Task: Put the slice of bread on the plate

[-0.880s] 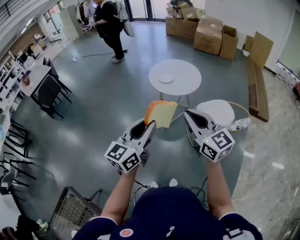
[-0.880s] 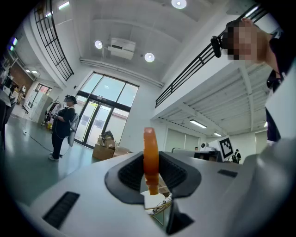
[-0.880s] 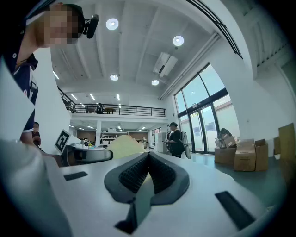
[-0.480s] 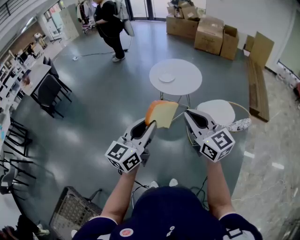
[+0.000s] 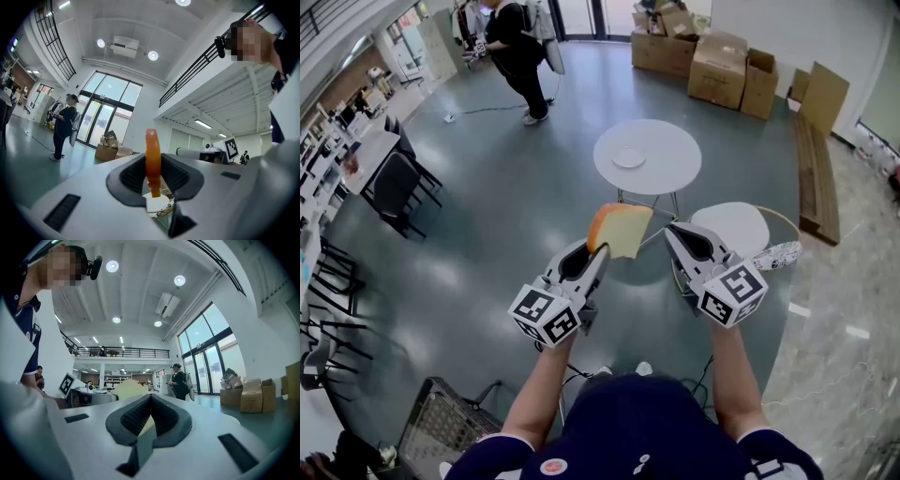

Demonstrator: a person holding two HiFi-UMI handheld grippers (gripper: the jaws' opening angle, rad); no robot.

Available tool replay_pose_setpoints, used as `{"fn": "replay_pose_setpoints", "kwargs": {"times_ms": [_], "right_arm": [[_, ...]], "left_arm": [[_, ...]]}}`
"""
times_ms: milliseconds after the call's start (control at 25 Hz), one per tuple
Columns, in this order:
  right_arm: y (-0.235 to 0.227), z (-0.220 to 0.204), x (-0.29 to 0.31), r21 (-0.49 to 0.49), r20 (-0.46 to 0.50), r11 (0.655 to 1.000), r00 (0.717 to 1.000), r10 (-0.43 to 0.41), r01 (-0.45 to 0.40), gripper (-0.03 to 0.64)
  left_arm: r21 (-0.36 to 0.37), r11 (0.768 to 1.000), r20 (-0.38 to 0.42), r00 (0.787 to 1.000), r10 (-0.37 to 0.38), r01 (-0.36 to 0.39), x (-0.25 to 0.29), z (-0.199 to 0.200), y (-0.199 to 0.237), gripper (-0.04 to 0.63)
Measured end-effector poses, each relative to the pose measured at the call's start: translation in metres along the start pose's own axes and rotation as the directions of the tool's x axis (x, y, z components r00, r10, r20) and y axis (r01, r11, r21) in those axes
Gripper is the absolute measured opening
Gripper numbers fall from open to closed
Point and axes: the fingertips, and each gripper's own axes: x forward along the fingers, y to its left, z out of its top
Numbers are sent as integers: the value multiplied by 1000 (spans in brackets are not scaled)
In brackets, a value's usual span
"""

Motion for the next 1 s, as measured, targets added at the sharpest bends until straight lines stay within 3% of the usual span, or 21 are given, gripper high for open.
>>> {"fn": "replay_pose_setpoints", "kwargs": {"times_ms": [240, 560, 1000], "right_arm": [[-45, 1, -4, 5, 4, 1000, 1000, 21, -21, 6], [-85, -7, 23, 2, 5, 1000, 1000, 31, -31, 8], [-156, -19, 111, 1, -41, 1000, 999, -10, 10, 6]], "left_arm": [[8, 1000, -3, 1000, 24, -24, 44, -4, 0, 94], [-12, 999, -6, 999, 46, -46, 78, -14, 36, 93], [-53, 998, -31, 999, 13, -15, 148, -20, 130, 92]]}}
